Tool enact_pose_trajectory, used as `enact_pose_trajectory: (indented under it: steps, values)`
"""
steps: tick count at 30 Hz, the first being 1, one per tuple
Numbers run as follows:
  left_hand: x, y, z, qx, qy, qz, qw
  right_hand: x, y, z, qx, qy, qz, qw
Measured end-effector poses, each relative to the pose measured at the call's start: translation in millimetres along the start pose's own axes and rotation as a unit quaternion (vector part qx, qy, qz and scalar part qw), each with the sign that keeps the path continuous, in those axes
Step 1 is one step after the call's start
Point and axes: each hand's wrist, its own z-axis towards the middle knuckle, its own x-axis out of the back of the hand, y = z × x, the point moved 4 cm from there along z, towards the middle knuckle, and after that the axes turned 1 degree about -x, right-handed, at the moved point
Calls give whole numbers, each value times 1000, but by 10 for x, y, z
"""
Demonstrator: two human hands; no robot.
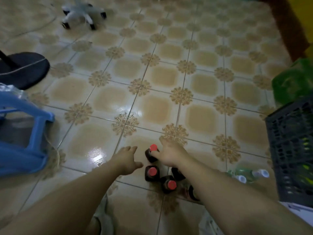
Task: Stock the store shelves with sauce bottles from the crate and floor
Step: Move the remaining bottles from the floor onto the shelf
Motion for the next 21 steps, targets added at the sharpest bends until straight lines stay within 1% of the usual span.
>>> enact_pose_trajectory:
  steps: [6,10,13,15,17,19,21]
  values:
    - [-389,-153,632,11,-50,-46,998,-431,0,694,9,-46,-11,999]
    - [-575,-155,792,12,-75,-82,994,-543,-15,820,21,-31,-18,999]
    - [-592,-145,783,4,-72,-101,992,-483,-56,716,19,-10,-13,1000]
    - [-517,-122,705,-7,-62,-128,990,-359,-84,536,21,24,19,999]
    - [-376,-67,573,-22,-47,-173,984,-157,-130,287,29,84,95,992]
    - [-174,35,379,-48,-18,-213,976,97,-206,-30,43,168,183,968]
    - [77,166,134,-84,18,-254,963,372,-318,-363,69,254,247,933]
